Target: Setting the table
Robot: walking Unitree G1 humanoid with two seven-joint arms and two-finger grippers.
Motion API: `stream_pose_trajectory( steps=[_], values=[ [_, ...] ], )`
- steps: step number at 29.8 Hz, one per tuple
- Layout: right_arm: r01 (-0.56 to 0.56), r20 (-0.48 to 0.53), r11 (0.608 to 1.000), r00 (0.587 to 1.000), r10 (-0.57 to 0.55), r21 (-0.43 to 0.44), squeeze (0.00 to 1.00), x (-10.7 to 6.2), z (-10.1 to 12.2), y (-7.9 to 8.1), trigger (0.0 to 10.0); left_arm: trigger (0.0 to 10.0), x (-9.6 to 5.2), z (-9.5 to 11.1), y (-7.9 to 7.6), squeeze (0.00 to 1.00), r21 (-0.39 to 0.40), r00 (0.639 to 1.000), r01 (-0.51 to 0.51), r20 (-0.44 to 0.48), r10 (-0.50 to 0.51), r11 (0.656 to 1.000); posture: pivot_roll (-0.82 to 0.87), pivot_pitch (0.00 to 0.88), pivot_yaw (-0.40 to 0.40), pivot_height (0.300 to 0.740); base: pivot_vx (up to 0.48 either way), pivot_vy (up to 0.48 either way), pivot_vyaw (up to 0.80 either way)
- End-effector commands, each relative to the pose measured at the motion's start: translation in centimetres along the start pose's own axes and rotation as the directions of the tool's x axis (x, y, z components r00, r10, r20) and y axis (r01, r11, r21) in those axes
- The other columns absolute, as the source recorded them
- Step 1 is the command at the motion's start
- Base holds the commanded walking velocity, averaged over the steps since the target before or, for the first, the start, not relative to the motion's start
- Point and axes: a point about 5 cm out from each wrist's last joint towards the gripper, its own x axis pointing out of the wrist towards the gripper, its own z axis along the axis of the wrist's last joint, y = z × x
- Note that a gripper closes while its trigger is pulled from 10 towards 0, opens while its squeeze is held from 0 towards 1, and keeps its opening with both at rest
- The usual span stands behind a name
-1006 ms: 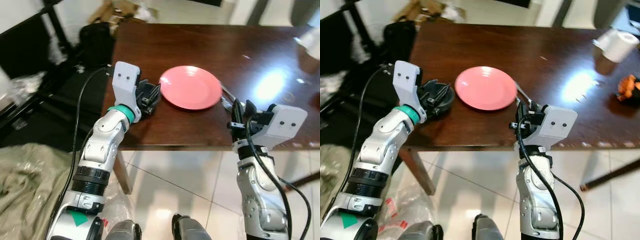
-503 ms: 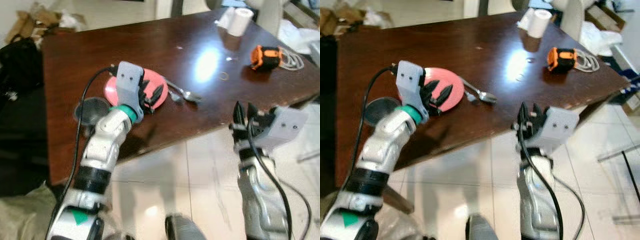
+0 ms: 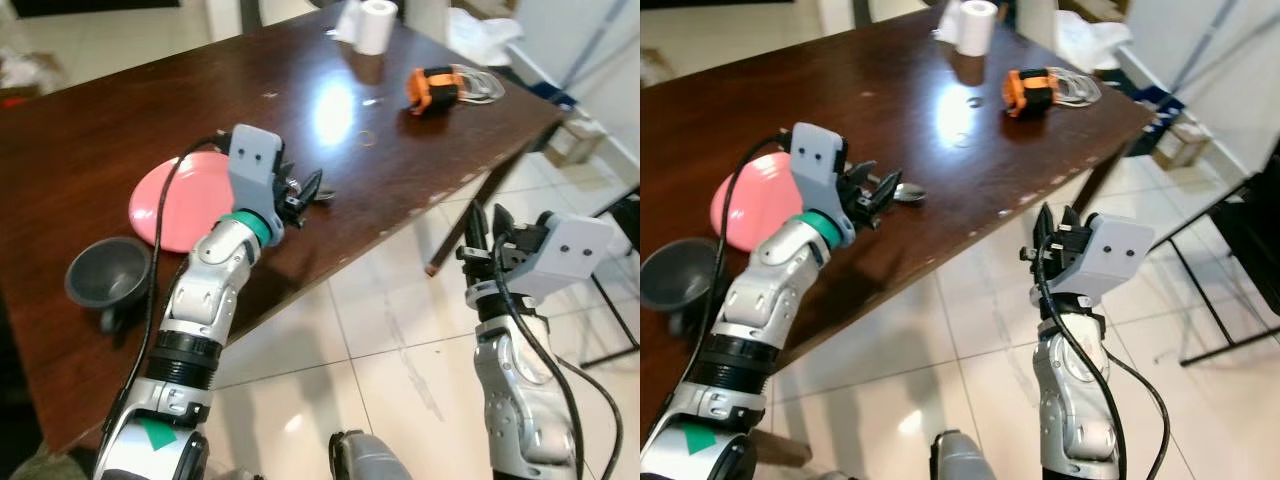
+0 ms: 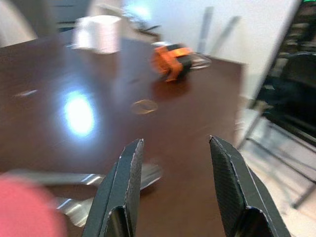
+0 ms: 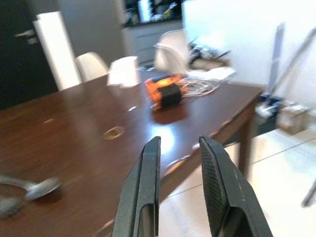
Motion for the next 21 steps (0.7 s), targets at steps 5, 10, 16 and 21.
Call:
stream_pose_trajectory(
  steps=[5,10,16,21],
  values=[
    [0.000,-0.010,1.000,1.000,0.000,0.006,0.00,-0.09,-0.18,0.00,10.0,10.0,-0.11,-0.37,0.14,0.00,0.007,1.000,-0.001,-0.014,0.001,1.000,-0.03,0.000,0.041,0.740,0.000,0.000,-0.79],
    [-0.003,-0.010,1.000,1.000,0.003,0.005,0.00,-0.08,-0.15,0.04,10.0,10.0,-0.09,-0.35,0.15,0.00,0.007,1.000,-0.001,-0.012,0.001,1.000,-0.03,0.000,0.040,0.740,0.000,0.000,-0.79],
    [-0.004,-0.009,1.000,1.000,0.004,0.004,0.00,-0.09,-0.14,0.06,10.0,10.0,-0.06,-0.35,0.16,0.00,0.006,1.000,-0.001,-0.010,0.001,1.000,-0.03,0.000,0.039,0.740,0.000,0.000,-0.79],
    [-0.001,-0.009,1.000,1.000,0.001,0.004,0.00,-0.10,-0.14,0.05,10.0,10.0,-0.02,-0.35,0.16,0.00,0.006,1.000,-0.001,-0.011,0.001,1.000,-0.03,0.000,0.041,0.740,0.000,0.000,-0.79]
  ],
)
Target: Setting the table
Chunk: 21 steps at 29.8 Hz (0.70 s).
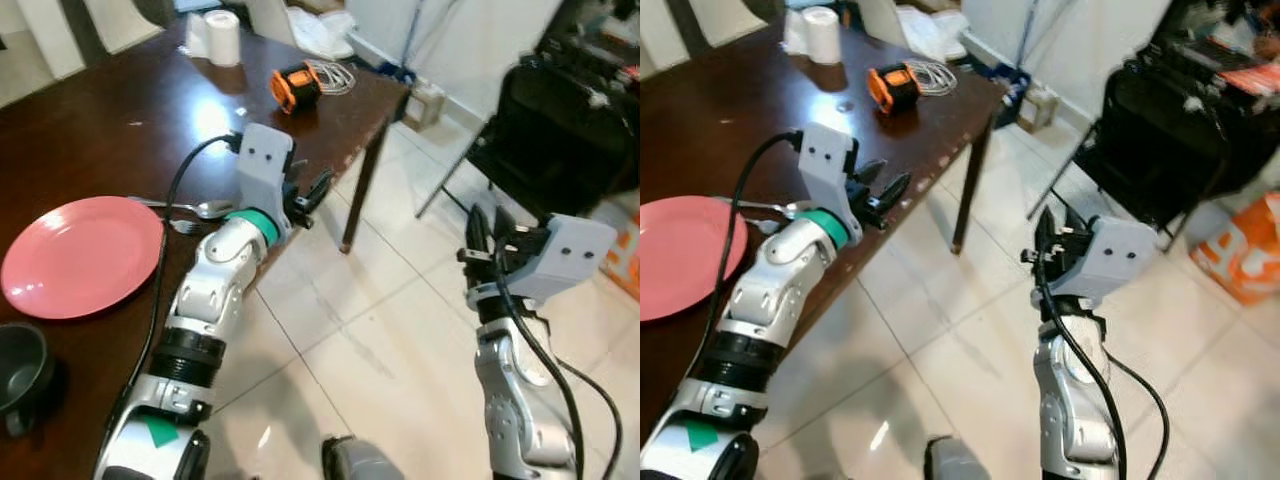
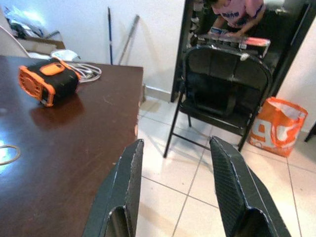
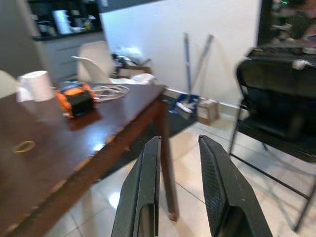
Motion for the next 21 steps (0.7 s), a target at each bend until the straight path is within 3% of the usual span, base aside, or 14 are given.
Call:
stream_pose_trajectory(
  steps=[1,21],
  values=[
    [0.015,-0.007,1.000,1.000,-0.015,-0.003,0.00,-0.13,-0.09,-0.37,10.0,10.0,0.09,-0.50,-0.50,0.00,-0.003,1.000,0.018,-0.019,-0.018,1.000,-0.03,0.000,0.041,0.740,0.000,0.000,-0.79],
    [0.017,-0.007,1.000,1.000,-0.017,-0.006,0.00,-0.06,-0.10,-0.45,10.0,10.0,0.20,-0.53,-0.43,0.00,-0.005,1.000,0.010,-0.018,-0.010,1.000,-0.03,0.000,0.039,0.740,0.000,0.000,-0.79]
  ],
)
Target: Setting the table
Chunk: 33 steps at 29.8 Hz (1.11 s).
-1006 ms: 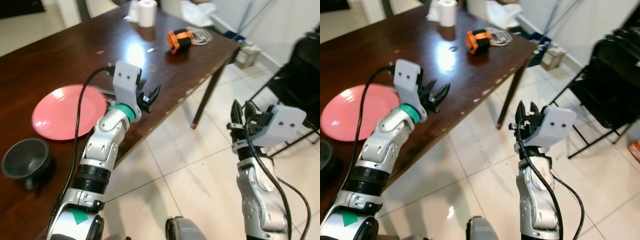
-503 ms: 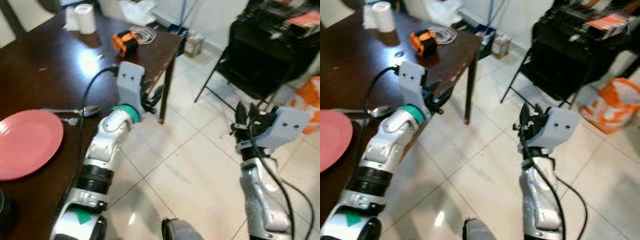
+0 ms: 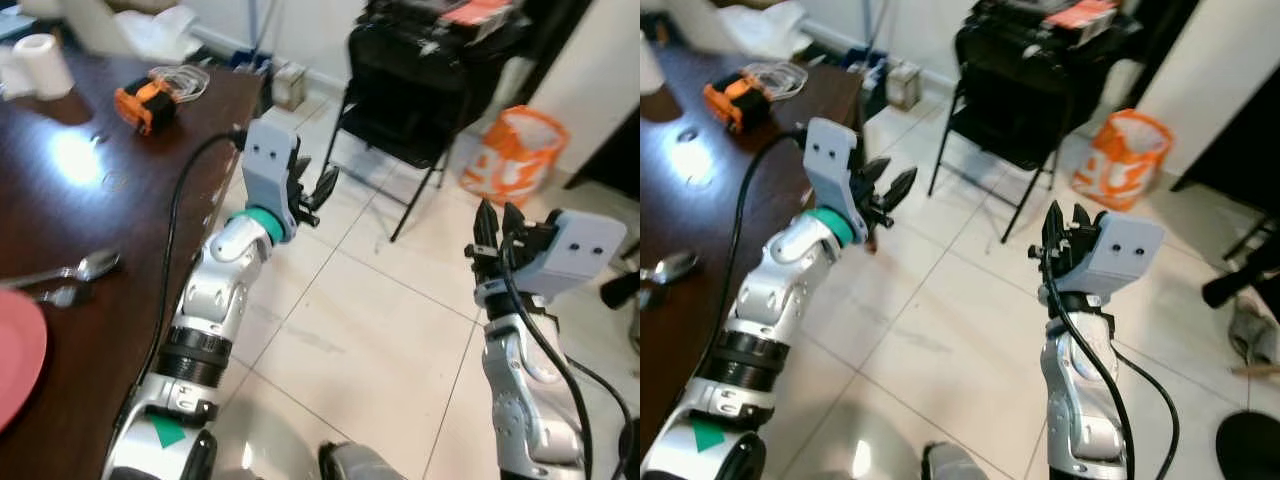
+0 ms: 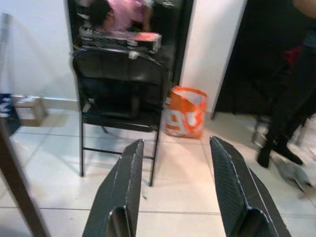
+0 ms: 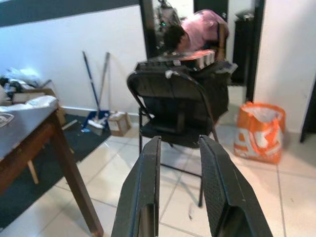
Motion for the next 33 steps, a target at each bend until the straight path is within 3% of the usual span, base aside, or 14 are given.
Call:
stream_pose_trajectory(
  steps=[1,24,28,33],
  values=[
    [0.006,-0.011,1.000,1.000,-0.006,-0.002,0.00,-0.1,-0.2,-0.2,10.0,10.0,-0.1,-0.8,0.0,0.00,-0.005,1.000,-0.004,-0.027,0.004,1.000,-0.03,0.000,0.038,0.740,0.000,0.000,-0.79],
    [-0.001,-0.014,1.000,1.000,0.001,-0.010,0.00,0.0,-0.3,-0.2,10.0,10.0,-0.2,-0.9,0.7,0.00,0.001,0.999,-0.030,-0.030,0.030,1.000,-0.03,0.000,0.033,0.740,0.000,0.000,-0.80],
    [-0.018,-0.023,0.998,1.000,0.017,-0.056,0.00,0.2,-0.5,-0.1,10.0,10.0,-0.5,-1.5,1.1,0.00,0.040,0.998,-0.035,-0.049,0.036,0.999,-0.01,0.000,0.030,0.740,0.000,0.000,-0.71],
    [-0.030,-0.042,0.991,0.999,0.025,-0.133,0.00,0.3,-0.8,-0.4,10.0,10.0,-0.9,-2.5,1.3,0.00,0.070,0.996,-0.025,-0.084,0.031,0.997,-0.01,0.000,0.026,0.740,0.000,0.000,0.00]
  ],
)
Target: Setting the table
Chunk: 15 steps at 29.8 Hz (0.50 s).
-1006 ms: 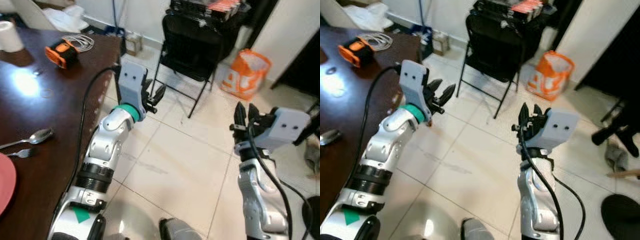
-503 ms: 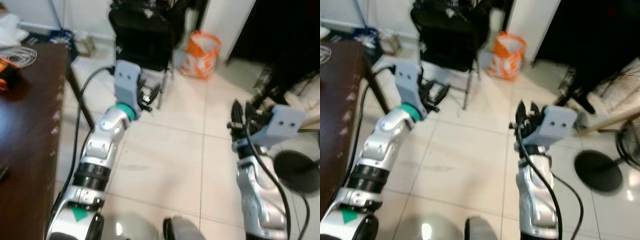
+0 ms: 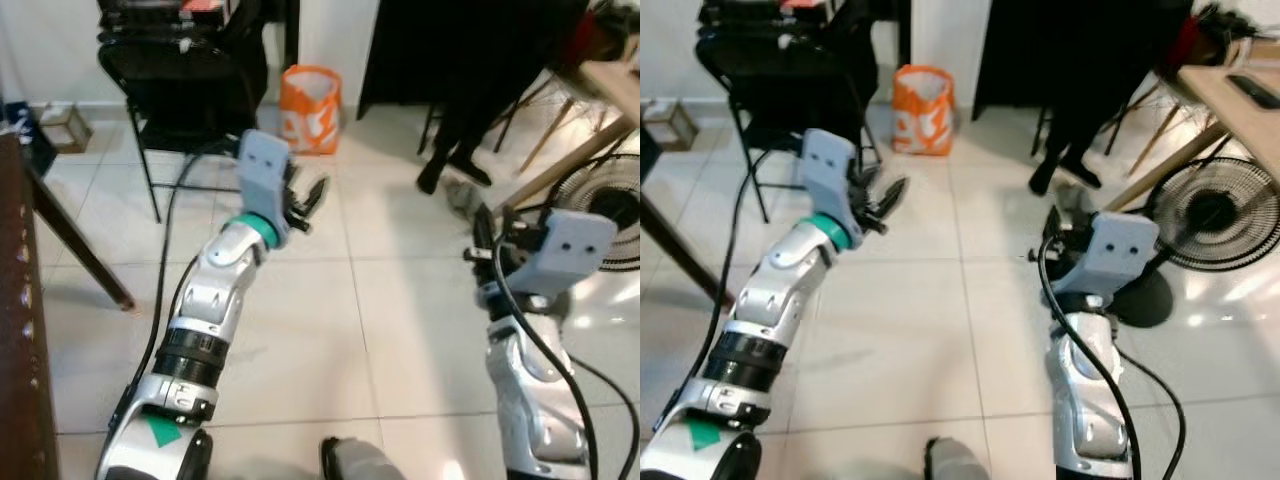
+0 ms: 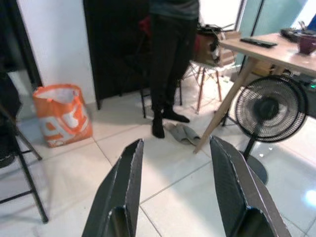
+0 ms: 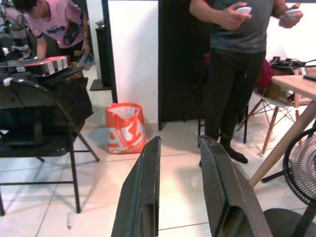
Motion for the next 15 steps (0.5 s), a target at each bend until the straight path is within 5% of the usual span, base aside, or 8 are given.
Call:
stream_pose_trajectory(
  steps=[1,4,15],
  values=[
    [-0.010,-0.029,1.000,1.000,0.009,-0.020,0.00,-0.07,-0.60,0.15,10.0,10.0,-0.52,-1.16,0.53,0.00,0.011,0.999,-0.015,-0.042,0.015,1.000,-0.01,0.000,0.026,0.740,0.000,0.000,0.00],
    [-0.017,-0.044,0.996,0.999,0.013,-0.087,0.00,-0.03,-0.88,-0.14,10.0,10.0,-0.77,-1.70,0.55,0.00,0.025,0.998,-0.007,-0.059,0.008,1.000,0.00,0.000,0.022,0.740,0.000,0.000,0.00],
    [-0.009,-0.037,0.997,0.999,0.006,-0.083,0.00,-0.09,-0.78,-0.29,10.0,10.0,-0.54,-1.21,0.31,0.00,0.022,0.999,-0.038,-0.013,0.038,0.999,-0.01,0.000,0.026,0.740,0.028,0.000,0.00]
  ],
)
